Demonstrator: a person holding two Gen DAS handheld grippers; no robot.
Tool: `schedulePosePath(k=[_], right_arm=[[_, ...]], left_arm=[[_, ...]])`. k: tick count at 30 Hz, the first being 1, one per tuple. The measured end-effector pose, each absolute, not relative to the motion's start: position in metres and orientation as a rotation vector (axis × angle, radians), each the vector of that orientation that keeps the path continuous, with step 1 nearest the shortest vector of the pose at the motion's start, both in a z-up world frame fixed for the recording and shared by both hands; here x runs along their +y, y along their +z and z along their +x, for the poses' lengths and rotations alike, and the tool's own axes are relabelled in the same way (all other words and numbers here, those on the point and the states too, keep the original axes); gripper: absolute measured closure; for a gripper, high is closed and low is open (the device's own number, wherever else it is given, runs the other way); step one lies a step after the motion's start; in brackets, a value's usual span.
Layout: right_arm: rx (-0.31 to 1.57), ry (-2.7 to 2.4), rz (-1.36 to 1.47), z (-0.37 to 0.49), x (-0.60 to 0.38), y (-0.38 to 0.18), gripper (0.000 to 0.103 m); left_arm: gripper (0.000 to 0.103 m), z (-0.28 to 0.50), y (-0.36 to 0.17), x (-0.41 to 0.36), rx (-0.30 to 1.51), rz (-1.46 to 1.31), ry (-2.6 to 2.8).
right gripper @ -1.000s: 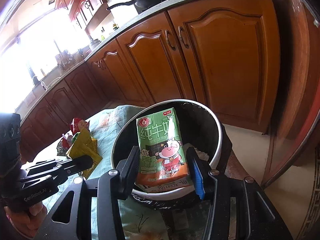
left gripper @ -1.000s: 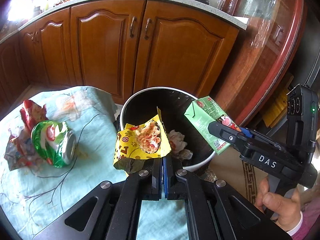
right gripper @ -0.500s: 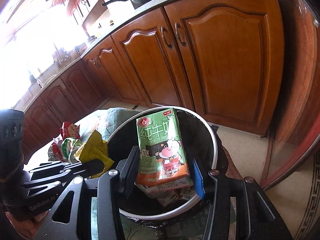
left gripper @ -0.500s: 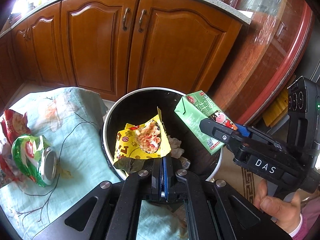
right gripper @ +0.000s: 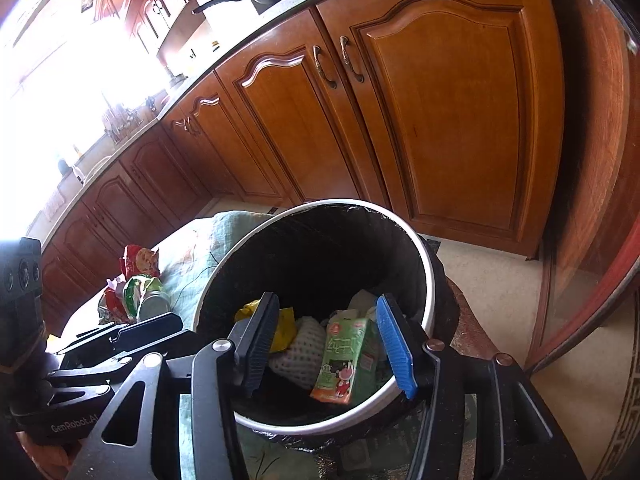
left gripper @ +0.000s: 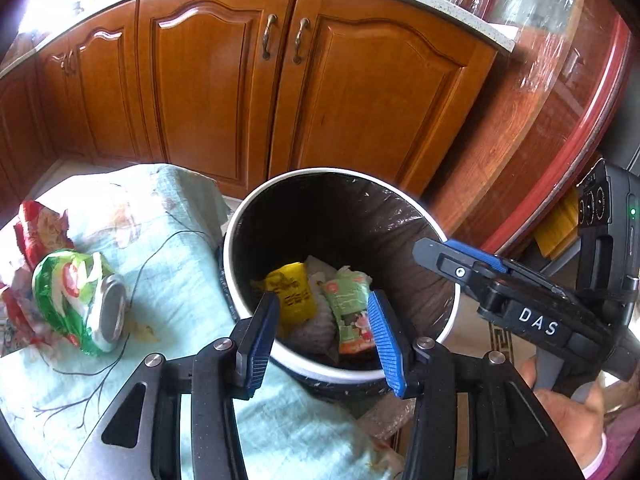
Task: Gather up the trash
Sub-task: 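Move both open tools back toward the remaining trash pile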
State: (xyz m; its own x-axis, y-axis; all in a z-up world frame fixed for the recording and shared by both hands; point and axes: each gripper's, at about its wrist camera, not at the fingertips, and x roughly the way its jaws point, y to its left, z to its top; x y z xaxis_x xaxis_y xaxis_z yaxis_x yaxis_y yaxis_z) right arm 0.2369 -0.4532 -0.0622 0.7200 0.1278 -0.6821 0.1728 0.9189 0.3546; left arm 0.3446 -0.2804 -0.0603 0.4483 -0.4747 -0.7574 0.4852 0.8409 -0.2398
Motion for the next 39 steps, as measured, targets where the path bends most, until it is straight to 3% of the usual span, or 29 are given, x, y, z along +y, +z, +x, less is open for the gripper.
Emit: schedulePosePath(k=[5, 14, 39], right_arm=[[0.747, -0.012, 0.422, 0.228, -0.441, -0.056, 0.037], [0.710, 0.040, 0.445, 0.211, -0.404, -0.046, 0.030], [0.789, 0.260, 0.360, 0.233, -0.272, -0.057, 0.029]], left_arm=[[0.052, 0.329, -0.062, -0.252, 0.911, -0.014, -0.567], [0.052, 0.301, -0.063, -0.187, 0.884, -0.090, -0.451], [0.051, 0.253, -0.063, -0.043, 0.886, -0.259, -0.221]])
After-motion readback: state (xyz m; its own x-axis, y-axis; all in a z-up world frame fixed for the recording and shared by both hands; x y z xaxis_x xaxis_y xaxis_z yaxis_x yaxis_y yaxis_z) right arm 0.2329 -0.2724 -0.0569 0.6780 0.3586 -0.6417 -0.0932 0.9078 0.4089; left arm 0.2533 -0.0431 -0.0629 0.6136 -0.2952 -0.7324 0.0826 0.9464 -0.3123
